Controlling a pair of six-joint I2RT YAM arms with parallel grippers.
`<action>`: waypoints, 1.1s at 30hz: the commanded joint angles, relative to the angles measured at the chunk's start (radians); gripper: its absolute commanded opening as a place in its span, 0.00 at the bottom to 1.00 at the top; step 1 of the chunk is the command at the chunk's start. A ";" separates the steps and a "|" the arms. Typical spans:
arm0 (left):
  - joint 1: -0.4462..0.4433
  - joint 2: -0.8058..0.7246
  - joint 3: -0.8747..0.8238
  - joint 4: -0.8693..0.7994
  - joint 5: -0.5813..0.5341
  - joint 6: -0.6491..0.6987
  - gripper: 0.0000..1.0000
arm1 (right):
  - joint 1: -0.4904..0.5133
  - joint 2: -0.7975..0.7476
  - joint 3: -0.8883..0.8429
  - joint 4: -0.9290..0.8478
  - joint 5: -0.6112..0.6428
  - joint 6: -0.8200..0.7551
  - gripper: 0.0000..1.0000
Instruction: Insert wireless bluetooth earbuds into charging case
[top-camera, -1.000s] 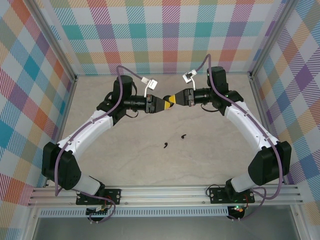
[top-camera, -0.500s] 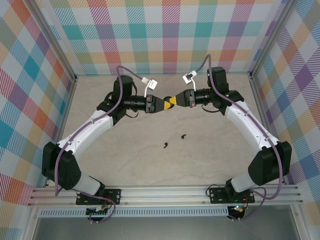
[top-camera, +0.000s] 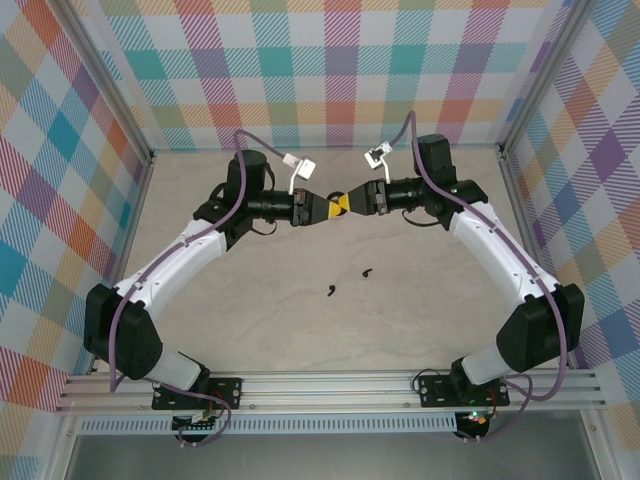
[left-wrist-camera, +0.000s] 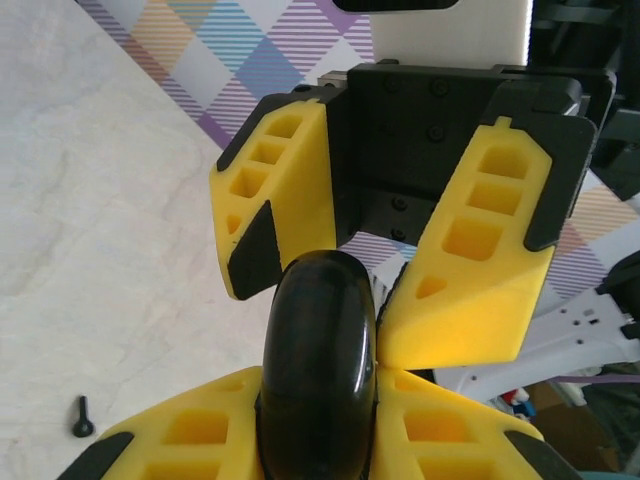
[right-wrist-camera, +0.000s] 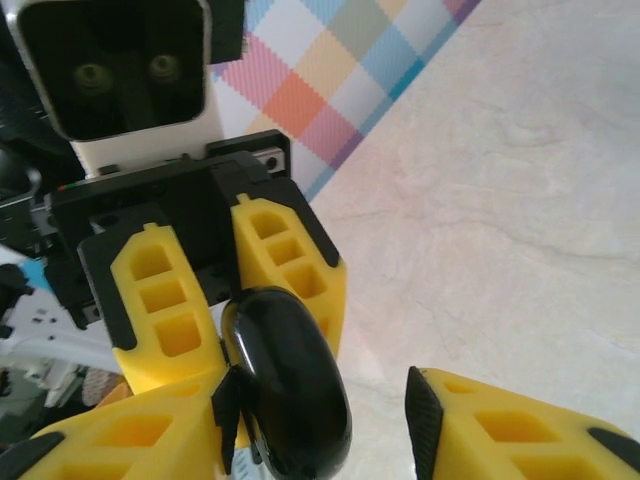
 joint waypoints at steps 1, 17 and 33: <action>-0.016 -0.022 -0.049 0.164 -0.038 0.113 0.19 | 0.016 -0.046 0.022 -0.071 0.078 -0.045 0.53; -0.037 -0.063 -0.112 0.147 -0.023 0.480 0.21 | 0.045 -0.091 0.021 -0.184 0.161 -0.122 0.56; -0.062 -0.071 -0.100 0.049 0.026 0.601 0.19 | 0.056 -0.096 0.028 -0.182 0.271 -0.100 0.56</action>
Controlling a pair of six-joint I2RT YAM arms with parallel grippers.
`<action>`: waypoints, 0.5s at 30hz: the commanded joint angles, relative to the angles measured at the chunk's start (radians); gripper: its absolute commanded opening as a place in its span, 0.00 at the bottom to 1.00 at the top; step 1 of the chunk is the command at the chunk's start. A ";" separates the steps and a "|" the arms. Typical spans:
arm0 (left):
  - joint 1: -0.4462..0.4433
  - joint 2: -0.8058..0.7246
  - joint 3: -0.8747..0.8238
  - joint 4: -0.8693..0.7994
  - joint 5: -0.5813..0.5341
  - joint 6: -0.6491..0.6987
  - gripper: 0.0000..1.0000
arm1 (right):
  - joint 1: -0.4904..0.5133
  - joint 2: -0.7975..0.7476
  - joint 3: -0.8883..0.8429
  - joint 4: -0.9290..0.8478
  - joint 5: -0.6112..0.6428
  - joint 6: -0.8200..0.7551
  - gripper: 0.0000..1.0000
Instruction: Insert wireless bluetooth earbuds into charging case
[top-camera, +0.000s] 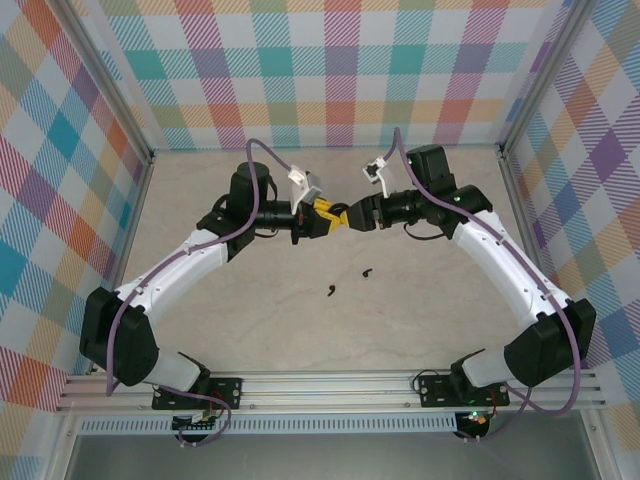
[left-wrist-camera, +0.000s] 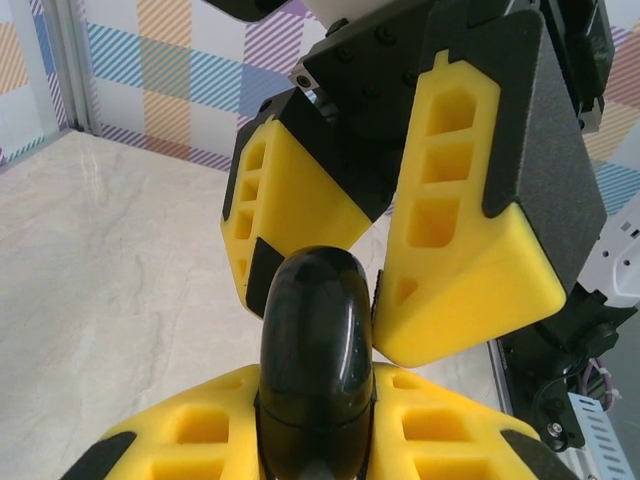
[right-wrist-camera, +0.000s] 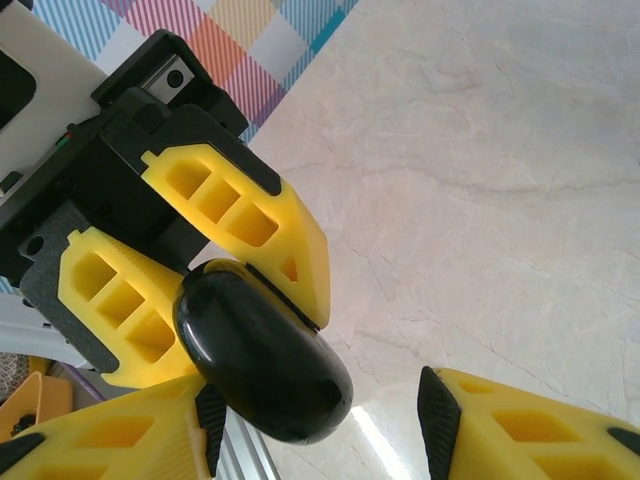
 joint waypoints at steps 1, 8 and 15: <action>-0.036 -0.034 0.003 -0.035 0.055 0.066 0.19 | 0.001 -0.027 0.027 0.019 0.063 0.004 0.56; -0.041 -0.043 0.004 -0.067 0.065 0.105 0.19 | 0.002 -0.035 0.026 0.021 0.115 0.018 0.56; -0.041 -0.043 0.002 -0.060 0.052 0.101 0.19 | 0.001 -0.041 0.033 0.014 0.125 0.022 0.57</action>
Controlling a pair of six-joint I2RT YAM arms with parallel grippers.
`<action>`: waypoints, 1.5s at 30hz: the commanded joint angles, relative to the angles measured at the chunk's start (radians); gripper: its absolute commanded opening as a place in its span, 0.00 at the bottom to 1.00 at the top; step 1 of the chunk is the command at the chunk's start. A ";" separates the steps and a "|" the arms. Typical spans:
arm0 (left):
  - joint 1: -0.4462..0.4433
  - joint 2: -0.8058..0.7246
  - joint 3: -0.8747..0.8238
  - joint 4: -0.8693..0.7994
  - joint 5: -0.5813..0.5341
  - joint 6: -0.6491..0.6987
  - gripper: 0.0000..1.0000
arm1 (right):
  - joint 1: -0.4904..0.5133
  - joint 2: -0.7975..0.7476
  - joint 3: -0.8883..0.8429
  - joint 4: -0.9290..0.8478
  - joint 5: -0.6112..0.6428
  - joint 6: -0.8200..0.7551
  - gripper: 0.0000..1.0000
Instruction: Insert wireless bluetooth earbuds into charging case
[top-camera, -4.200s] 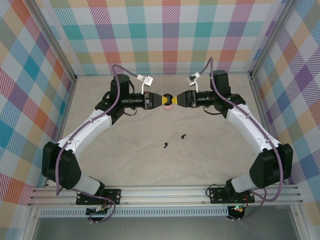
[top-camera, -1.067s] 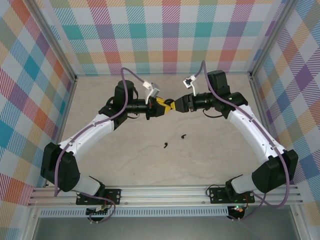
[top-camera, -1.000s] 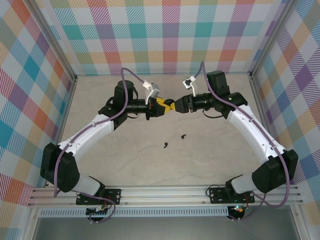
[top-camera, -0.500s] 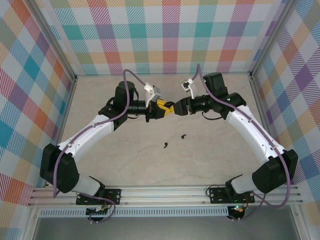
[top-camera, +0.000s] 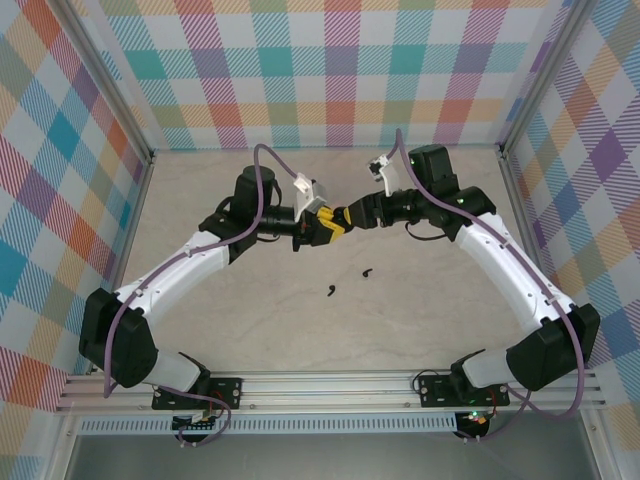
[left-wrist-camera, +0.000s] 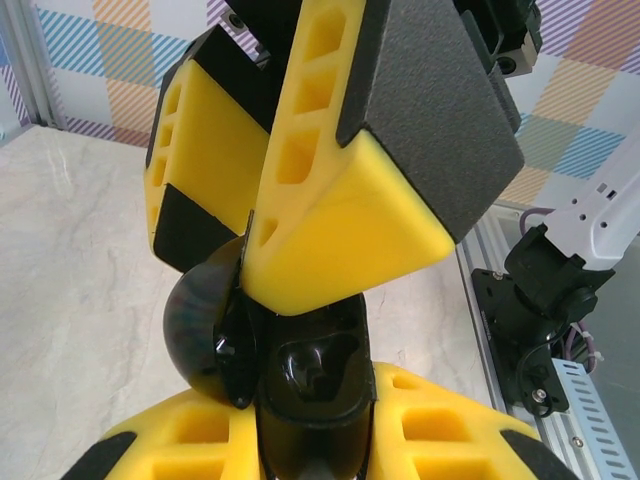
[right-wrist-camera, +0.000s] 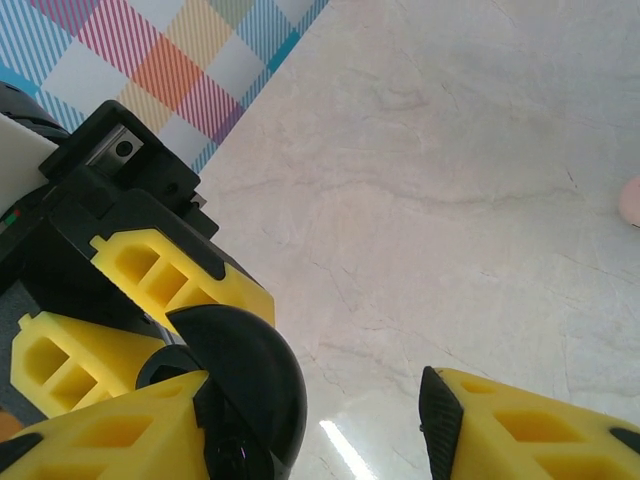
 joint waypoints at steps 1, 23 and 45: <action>-0.014 -0.035 -0.001 0.008 0.025 0.017 0.19 | -0.002 -0.025 0.033 0.010 0.026 0.007 0.58; 0.012 -0.122 -0.130 0.232 -0.006 -0.197 0.19 | -0.012 -0.050 -0.117 -0.132 0.376 0.184 0.59; 0.006 -0.220 -0.220 0.198 -0.030 -0.222 0.20 | -0.004 0.224 -0.343 -0.002 0.297 0.265 0.29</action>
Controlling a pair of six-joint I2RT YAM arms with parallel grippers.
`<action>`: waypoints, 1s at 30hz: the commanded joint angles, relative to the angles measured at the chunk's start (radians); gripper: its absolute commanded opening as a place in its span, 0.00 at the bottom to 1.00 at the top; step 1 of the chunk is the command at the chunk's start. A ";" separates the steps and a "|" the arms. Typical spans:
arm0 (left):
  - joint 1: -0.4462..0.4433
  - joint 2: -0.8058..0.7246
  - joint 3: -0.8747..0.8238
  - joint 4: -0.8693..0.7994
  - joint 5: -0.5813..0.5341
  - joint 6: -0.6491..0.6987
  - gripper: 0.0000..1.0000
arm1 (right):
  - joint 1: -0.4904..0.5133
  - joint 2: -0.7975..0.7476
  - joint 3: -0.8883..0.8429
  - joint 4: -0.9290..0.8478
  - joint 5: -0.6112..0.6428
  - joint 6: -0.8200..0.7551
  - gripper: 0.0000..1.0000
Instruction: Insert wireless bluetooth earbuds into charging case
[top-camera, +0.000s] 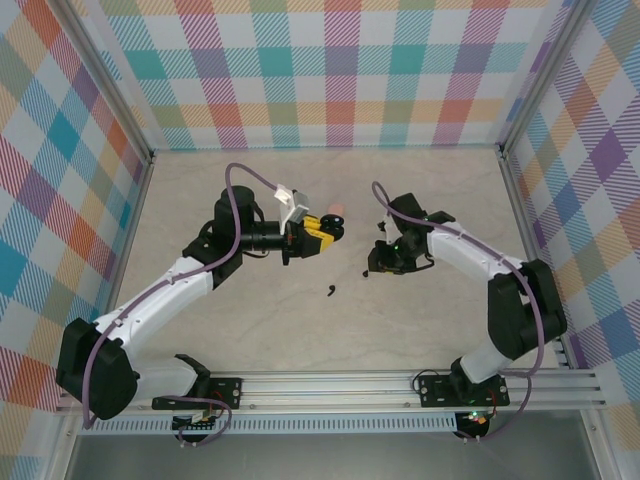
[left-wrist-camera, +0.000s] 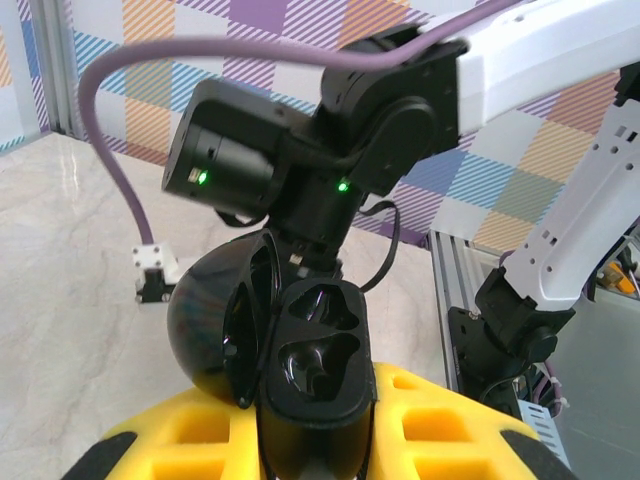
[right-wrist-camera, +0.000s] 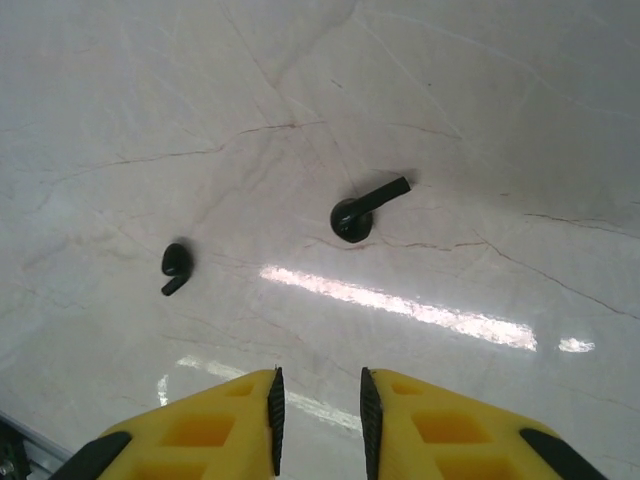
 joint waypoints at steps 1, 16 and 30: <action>0.000 -0.033 -0.007 0.009 0.003 -0.007 0.20 | 0.005 0.036 -0.005 0.060 -0.011 0.039 0.28; 0.000 -0.027 -0.003 -0.002 -0.011 -0.012 0.20 | 0.011 0.174 0.015 0.094 0.054 0.102 0.20; 0.000 -0.007 0.015 -0.015 -0.015 -0.015 0.20 | 0.034 0.258 0.054 0.129 0.036 0.142 0.18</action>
